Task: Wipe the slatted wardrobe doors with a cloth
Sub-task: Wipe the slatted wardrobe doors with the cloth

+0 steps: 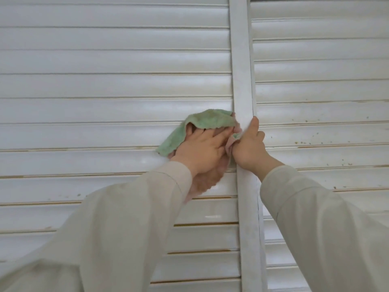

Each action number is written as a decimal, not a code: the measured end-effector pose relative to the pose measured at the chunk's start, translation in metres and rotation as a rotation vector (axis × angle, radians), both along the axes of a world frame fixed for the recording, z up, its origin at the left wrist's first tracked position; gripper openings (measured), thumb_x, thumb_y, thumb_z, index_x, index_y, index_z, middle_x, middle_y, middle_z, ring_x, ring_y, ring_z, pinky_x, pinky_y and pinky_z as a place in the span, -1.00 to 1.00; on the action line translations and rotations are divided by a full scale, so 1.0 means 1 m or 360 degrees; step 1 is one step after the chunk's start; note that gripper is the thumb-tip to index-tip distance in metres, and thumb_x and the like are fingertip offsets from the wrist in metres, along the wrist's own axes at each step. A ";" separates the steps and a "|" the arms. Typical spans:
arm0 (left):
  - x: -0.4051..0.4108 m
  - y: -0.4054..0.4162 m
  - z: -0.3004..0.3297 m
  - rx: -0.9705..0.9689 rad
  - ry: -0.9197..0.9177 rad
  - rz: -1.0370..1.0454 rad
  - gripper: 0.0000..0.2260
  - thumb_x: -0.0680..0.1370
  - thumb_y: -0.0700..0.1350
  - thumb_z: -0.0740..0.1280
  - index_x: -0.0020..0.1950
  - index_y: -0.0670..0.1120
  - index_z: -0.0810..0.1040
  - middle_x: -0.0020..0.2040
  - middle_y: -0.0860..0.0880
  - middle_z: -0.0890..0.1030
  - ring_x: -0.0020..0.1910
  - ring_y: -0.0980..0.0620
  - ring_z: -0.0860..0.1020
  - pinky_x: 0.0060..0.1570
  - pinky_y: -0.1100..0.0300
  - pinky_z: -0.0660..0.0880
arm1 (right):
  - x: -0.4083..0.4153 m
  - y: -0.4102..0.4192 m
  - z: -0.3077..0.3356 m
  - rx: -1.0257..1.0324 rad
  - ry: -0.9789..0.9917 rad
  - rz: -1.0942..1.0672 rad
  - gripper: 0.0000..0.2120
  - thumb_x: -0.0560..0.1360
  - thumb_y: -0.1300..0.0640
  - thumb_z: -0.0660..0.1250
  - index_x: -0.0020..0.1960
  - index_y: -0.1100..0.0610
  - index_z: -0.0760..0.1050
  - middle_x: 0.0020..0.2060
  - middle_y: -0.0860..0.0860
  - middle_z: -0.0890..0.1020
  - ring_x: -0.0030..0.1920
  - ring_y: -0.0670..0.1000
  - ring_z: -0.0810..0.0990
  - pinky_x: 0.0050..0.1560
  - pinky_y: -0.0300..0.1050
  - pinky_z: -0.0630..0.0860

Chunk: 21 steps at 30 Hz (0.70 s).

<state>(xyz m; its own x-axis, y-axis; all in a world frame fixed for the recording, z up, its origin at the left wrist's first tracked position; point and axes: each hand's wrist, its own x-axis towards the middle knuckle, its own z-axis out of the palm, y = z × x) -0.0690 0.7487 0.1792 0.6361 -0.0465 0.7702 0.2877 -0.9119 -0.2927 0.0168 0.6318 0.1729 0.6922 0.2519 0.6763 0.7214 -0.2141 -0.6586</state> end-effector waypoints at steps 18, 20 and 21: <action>0.015 -0.024 0.022 -0.0270 -0.0061 0.0137 -0.36 0.63 0.23 -0.05 0.57 0.17 -0.35 0.62 -0.05 0.01 0.57 -0.12 -0.05 0.43 -0.29 -0.28 | 0.006 -0.009 0.001 -0.0003 -0.0009 0.0135 -0.15 0.58 0.07 0.25 0.58 0.01 -0.33 0.47 0.22 0.09 0.44 0.28 0.24 0.41 0.07 0.24; 0.013 -0.018 0.023 -0.0176 -0.0031 0.0123 -0.36 0.62 0.27 -0.04 0.57 0.19 -0.34 0.61 -0.06 0.07 0.57 -0.12 -0.02 0.41 -0.29 -0.31 | 0.005 -0.012 -0.001 -0.0022 -0.0021 0.0166 -0.18 0.58 0.04 0.24 0.59 0.02 -0.28 0.46 0.24 0.11 0.43 0.26 0.24 0.34 0.02 0.26; 0.009 -0.012 0.025 -0.0122 -0.0015 0.0123 -0.34 0.61 0.31 -0.03 0.58 0.20 -0.32 0.60 -0.07 0.10 0.56 -0.12 0.00 0.43 -0.27 -0.29 | 0.006 -0.014 -0.001 -0.0027 -0.0041 0.0172 -0.19 0.57 0.04 0.25 0.59 0.03 -0.25 0.45 0.23 0.14 0.42 0.25 0.25 0.32 0.00 0.27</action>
